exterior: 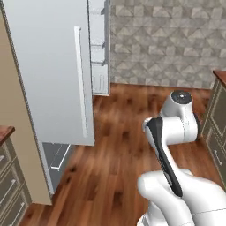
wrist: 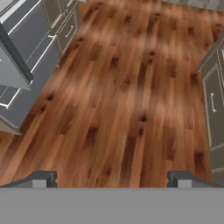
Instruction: Take the cheese, fish, and avocado from the fridge and place them on the plate on the dining counter to create an appetizer plate.
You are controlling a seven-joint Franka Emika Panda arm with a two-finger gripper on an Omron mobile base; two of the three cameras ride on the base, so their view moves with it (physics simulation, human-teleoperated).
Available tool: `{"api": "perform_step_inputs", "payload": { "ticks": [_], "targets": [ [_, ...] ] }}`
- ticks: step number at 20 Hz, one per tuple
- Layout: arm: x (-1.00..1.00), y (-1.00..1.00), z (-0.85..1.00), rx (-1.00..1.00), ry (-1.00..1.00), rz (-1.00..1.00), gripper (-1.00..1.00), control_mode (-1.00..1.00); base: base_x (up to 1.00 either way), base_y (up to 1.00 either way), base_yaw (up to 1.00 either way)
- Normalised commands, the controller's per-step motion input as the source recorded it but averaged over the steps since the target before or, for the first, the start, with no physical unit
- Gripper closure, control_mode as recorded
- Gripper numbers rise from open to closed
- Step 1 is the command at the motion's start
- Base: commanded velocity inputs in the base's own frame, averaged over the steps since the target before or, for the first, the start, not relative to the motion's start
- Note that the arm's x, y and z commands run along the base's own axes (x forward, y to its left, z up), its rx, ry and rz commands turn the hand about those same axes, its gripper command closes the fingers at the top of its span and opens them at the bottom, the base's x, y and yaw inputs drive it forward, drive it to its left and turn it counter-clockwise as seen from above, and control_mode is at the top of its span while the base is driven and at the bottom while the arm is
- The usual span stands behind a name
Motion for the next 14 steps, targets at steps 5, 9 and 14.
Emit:
{"api": "perform_step_inputs", "payload": {
  "ticks": [5,9,14],
  "targets": [
    [0.0,0.0,0.0,0.0,0.0,0.0,-1.0,1.0,1.0,-0.45,0.4],
    [0.0,0.0,0.0,0.0,0.0,0.0,-1.0,1.0,1.0,-0.46,0.43],
    [0.0,0.0,0.0,0.0,0.0,0.0,-1.0,1.0,1.0,-0.42,0.5]
  ]
}}
